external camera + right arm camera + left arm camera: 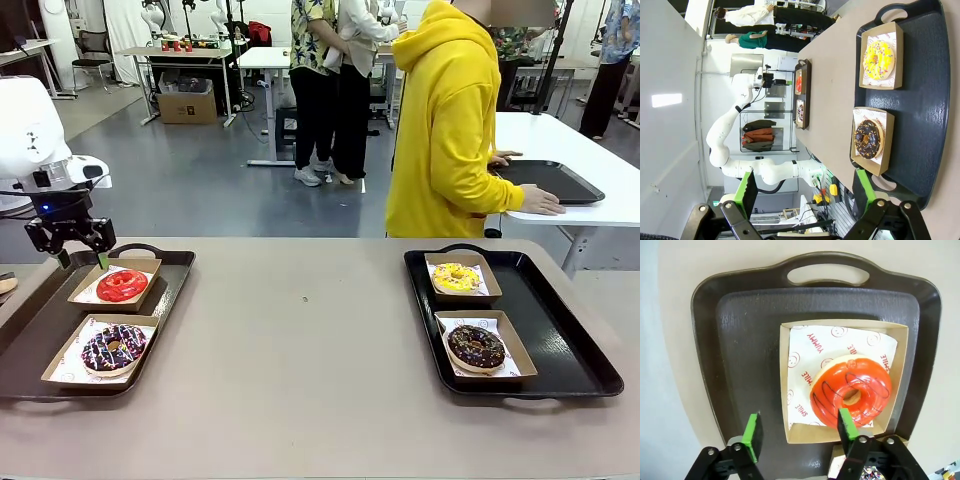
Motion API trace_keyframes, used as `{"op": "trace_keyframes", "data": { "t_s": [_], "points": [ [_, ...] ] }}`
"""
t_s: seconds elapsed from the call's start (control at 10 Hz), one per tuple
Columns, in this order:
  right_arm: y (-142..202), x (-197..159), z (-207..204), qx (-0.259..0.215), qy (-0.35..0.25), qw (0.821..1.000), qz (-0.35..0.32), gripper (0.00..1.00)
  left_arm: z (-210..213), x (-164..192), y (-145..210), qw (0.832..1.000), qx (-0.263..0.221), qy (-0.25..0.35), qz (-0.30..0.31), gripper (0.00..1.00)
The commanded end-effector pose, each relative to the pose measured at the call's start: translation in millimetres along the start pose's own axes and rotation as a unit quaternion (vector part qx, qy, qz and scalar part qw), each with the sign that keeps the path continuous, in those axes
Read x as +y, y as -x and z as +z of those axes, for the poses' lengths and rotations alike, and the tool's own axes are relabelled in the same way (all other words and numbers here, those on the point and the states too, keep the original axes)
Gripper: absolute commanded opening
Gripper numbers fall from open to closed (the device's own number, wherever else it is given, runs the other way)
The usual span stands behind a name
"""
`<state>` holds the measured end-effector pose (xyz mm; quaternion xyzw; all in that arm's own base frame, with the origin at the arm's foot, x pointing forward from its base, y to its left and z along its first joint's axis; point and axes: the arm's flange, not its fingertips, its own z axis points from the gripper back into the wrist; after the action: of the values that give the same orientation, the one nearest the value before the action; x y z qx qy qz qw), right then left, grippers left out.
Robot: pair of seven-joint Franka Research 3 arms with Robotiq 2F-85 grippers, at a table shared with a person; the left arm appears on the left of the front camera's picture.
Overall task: Individually package the donuts and arrange them on the tray.
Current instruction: Place the picked Paper togo box on the Handle tray.
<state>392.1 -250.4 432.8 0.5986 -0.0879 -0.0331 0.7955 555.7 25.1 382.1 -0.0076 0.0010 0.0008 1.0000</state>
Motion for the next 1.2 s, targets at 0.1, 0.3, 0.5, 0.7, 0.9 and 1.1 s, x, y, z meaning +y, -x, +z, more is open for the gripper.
{"op": "trace_keyframes", "data": {
  "t_s": [0.1,0.3,0.5,0.7,0.9,1.1],
  "points": [
    [0.8,1.8,-0.1,0.0,-0.001,1.0,0.001,1.0,11.3,1.6,12.5,0.999,-0.001,0.038,-0.015,0.87],
    [0.8,1.8,-0.1,0.0,-0.001,1.0,0.001,1.0,30.4,4.5,29.0,0.995,-0.001,0.096,0.008,0.87],
    [0.8,1.8,-0.1,0.0,-0.001,1.0,0.001,1.0,72.2,29.7,74.5,0.97,-0.031,0.24,-0.018,0.87],
    [0.8,1.8,-0.1,0.0,-0.001,1.0,0.001,1.0,101.2,73.3,125.9,0.922,-0.073,0.377,-0.055,0.87],
    [0.8,1.8,-0.1,0.0,-0.001,1.0,0.001,1.0,103.6,127.4,156.7,0.884,-0.088,0.457,-0.052,0.87],
    [0.8,1.8,-0.1,0.0,-0.001,1.0,0.001,1.0,84.0,173.9,159.8,0.856,-0.071,0.512,-0.027,0.87]
  ]
}}
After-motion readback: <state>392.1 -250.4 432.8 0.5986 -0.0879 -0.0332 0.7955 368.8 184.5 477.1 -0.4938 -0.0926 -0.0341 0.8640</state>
